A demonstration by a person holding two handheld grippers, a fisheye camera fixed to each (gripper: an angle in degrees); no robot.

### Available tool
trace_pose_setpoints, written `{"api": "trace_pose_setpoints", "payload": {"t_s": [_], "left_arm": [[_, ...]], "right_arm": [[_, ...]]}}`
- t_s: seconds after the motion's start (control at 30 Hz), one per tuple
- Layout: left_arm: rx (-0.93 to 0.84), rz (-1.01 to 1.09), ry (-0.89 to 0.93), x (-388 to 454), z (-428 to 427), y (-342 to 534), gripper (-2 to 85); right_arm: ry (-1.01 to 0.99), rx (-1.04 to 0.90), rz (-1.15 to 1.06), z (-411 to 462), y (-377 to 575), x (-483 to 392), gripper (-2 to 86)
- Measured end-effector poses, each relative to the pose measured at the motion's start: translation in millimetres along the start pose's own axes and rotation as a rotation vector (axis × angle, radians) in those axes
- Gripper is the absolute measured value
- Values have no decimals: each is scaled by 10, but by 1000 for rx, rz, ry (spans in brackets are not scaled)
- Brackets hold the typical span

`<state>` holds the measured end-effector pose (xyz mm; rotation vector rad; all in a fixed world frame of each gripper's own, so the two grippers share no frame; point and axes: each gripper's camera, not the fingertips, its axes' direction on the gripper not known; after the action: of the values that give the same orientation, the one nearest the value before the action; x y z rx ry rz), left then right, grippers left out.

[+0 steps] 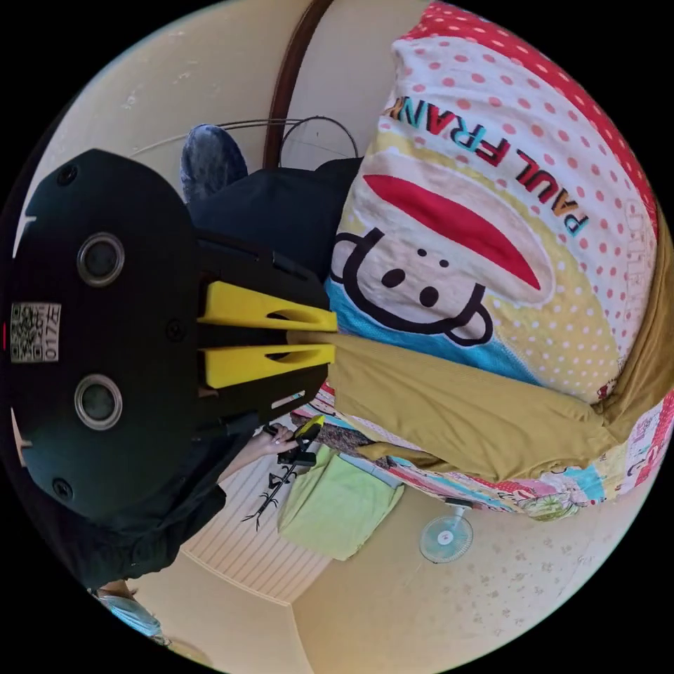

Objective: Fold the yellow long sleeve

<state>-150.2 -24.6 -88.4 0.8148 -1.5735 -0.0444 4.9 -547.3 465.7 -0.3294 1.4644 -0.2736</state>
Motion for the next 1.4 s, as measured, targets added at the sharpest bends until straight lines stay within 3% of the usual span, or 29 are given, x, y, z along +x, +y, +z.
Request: {"api": "trace_pose_setpoints", "payload": {"t_s": [0.07, 0.13, 0.23, 0.3, 0.4, 0.43, 0.5, 0.6, 0.77, 0.83, 0.97, 1.1, 1.23, 1.4], "left_arm": [[12, -43, 16, -50, -112, 48, 37], [8, -64, 11, -42, -202, 67, 37], [-29, -46, -58, 82, -321, 76, 38], [-49, -42, -100, 160, -394, 106, 39], [-77, -55, -89, 214, -530, 145, 39], [-79, -55, -88, 228, -575, 156, 39], [-81, -30, -79, 306, -794, 225, 36], [-106, 23, -73, 409, -1020, 353, 33], [-271, -9, -208, 317, -927, 638, 39], [-286, -45, -174, 205, -913, 709, 44], [-196, -146, -74, -45, -1388, 675, 57], [6, -236, 43, -369, -2333, 439, 70], [268, -316, 286, -718, -3210, 143, 78], [660, -420, 716, -1199, -4053, -387, 85]], "right_arm": [[-95, 104, -10, -149, 132, 159, 52], [-123, 173, 45, -228, 157, 291, 117], [-121, 203, 49, -236, 70, 383, 143], [-118, 136, 33, -110, -39, 400, 138], [-85, -181, -94, 359, -155, 321, 81], [23, -277, -152, 470, -114, 252, 57], [160, -266, -246, 394, 32, 135, 49], [136, -184, -319, 19, 391, 107, 42], [198, -236, -271, -45, 954, 525, 35], [216, -298, -210, 173, 990, 833, 31], [273, -398, 8, 526, 1015, 1424, 23], [383, -423, 6, 643, 966, 1300, 18], [607, -420, -206, 810, 758, 527, 10], [815, -425, -490, 1301, 580, -479, 7]]}}
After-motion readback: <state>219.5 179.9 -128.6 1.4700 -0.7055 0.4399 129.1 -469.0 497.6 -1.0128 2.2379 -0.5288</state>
